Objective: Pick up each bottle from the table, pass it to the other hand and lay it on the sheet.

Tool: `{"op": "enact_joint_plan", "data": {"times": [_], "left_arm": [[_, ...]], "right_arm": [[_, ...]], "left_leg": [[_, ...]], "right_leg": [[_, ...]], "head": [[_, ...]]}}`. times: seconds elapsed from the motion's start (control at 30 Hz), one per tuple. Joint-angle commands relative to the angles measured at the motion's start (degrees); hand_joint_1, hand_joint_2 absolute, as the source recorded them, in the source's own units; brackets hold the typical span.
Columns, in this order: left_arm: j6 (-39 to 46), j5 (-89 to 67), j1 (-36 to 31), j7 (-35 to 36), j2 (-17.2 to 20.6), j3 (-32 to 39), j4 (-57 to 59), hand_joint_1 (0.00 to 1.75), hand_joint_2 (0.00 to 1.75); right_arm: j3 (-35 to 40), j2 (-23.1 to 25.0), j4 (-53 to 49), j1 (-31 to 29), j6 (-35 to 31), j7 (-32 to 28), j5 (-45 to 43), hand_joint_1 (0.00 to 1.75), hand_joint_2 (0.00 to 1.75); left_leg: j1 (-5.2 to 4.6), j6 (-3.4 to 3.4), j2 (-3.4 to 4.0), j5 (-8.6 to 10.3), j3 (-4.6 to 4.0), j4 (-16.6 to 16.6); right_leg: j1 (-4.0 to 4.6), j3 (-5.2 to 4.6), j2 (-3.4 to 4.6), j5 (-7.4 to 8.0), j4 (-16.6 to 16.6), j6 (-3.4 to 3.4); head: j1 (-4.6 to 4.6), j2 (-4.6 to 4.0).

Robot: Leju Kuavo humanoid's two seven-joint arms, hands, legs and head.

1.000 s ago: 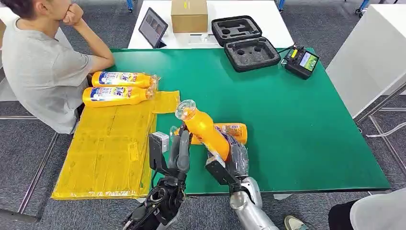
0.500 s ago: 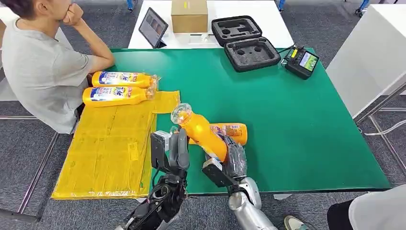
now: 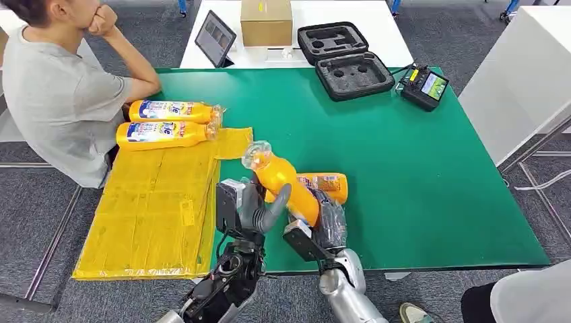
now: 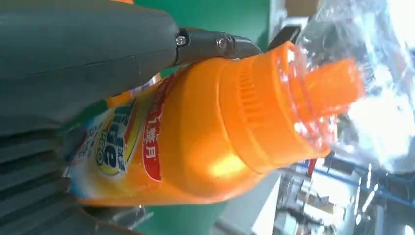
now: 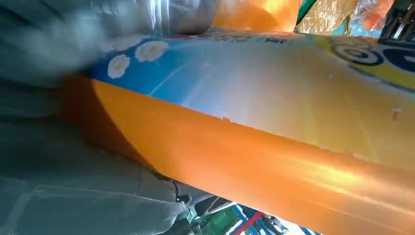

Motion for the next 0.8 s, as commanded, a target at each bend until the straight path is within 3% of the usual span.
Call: {"op": "enact_joint_plan", "data": {"times": [0.03, 0.37, 0.57, 0.67, 0.8], "left_arm": [[6.19, -7.30, -0.90, -2.19, 0.71, -2.73, 2.45, 0.00, 1.75], [5.04, -9.70, 0.67, -2.19, -0.09, -0.21, 3.19, 0.00, 1.75], [5.20, -10.29, -0.11, -2.19, -0.82, 1.90, 4.18, 0.00, 1.75], [4.28, -8.40, -0.54, -2.19, -0.85, 1.95, 4.84, 0.00, 1.75], [-2.59, -0.05, -1.27, 2.94, -0.83, 0.48, 5.98, 0.00, 1.75]], "right_arm": [[5.65, -0.21, 1.20, -1.25, 1.38, 1.14, -2.69, 1.73, 1.75], [6.60, -0.11, 2.79, -2.09, 0.11, 0.71, -1.55, 1.71, 1.75], [-0.99, 2.93, -1.14, -0.22, 0.11, 1.74, 15.06, 1.71, 1.75], [-1.43, 3.62, -1.35, -0.03, 0.11, 1.26, 16.46, 1.73, 1.75], [-3.15, 4.88, -2.82, 0.81, 0.11, -0.97, 18.94, 1.75, 1.75]], "left_leg": [[0.06, -0.13, -0.02, -0.15, 0.32, 0.00], [0.04, -0.09, 0.05, -0.13, 0.26, 0.00], [0.05, -0.10, 0.02, -0.10, 0.18, 0.01], [0.05, -0.09, -0.02, -0.09, 0.14, 0.03], [0.05, -0.08, -0.06, -0.06, 0.12, 0.01]], "right_leg": [[0.04, 0.31, 0.06, -0.14, 0.00, -0.11], [0.03, 0.25, 0.11, -0.09, -0.01, -0.08], [0.04, 0.17, 0.07, -0.08, 0.01, -0.08], [0.04, 0.14, 0.03, -0.09, 0.03, -0.07], [0.05, 0.12, -0.01, -0.07, 0.01, -0.06]], "head": [[0.02, 0.00], [0.02, 0.00], [0.02, 0.00], [0.02, 0.00], [0.02, 0.00]]}}
